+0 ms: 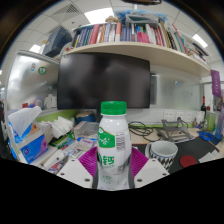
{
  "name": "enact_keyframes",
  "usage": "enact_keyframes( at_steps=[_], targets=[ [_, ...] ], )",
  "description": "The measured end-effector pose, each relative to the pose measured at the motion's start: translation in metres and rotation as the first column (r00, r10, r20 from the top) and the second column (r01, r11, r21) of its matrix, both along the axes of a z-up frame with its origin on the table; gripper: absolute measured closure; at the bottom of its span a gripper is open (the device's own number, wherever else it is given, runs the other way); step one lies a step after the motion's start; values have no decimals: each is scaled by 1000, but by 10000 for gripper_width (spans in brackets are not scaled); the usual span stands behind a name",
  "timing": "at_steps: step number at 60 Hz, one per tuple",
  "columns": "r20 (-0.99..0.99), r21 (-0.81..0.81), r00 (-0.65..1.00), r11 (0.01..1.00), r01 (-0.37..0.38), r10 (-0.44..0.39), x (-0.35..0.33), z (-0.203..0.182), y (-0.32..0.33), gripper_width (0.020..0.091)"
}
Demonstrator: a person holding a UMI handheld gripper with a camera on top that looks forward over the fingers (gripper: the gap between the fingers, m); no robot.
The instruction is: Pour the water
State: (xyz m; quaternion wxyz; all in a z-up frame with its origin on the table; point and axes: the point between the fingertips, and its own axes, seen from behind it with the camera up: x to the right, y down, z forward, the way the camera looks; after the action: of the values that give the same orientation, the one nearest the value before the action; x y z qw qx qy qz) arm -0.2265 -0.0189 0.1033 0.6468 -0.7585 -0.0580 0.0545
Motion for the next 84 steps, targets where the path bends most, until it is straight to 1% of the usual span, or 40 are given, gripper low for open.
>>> enact_keyframes(
  at_steps=[4,7,12,16,20,21,25,28,32,35,39,50,55,61,64,70,76,81,84],
  targets=[
    [-9,-38,1000,999,1,-1,-1,-2,1,690],
    [-53,-77,999,997,-3,-1,-5,0,2,689],
    [-180,-132,983,991,22,-46,-6,11,6,690],
    [-339,-177,937,984,30,-89,-10,22,10,690],
    [-520,-199,844,980,30,-131,-12,40,16,690],
    [-558,-212,816,977,37,-153,-13,46,19,689],
    [-719,-216,670,976,39,-186,-5,60,24,690],
    [-803,-221,557,974,57,-214,4,69,27,690],
    [-866,-244,431,966,80,-254,15,76,30,692],
    [-890,-269,357,959,91,-284,24,73,32,689],
    [-909,-297,281,951,85,-309,29,69,34,691],
    [-922,-382,65,924,10,-382,26,53,45,690],
    [-915,-399,-67,917,-8,-399,29,51,51,690],
    [-902,-400,-179,916,3,-393,37,51,54,690],
    [-890,-414,-208,910,-4,-406,38,48,54,691],
    [-864,-438,-252,897,-53,-436,31,41,58,691],
    [-857,-452,-242,889,-68,-455,28,38,58,690],
    [-868,-445,-217,893,-61,-447,31,45,56,691],
    [-881,-441,-167,896,-48,-442,34,53,55,691]
  ],
)
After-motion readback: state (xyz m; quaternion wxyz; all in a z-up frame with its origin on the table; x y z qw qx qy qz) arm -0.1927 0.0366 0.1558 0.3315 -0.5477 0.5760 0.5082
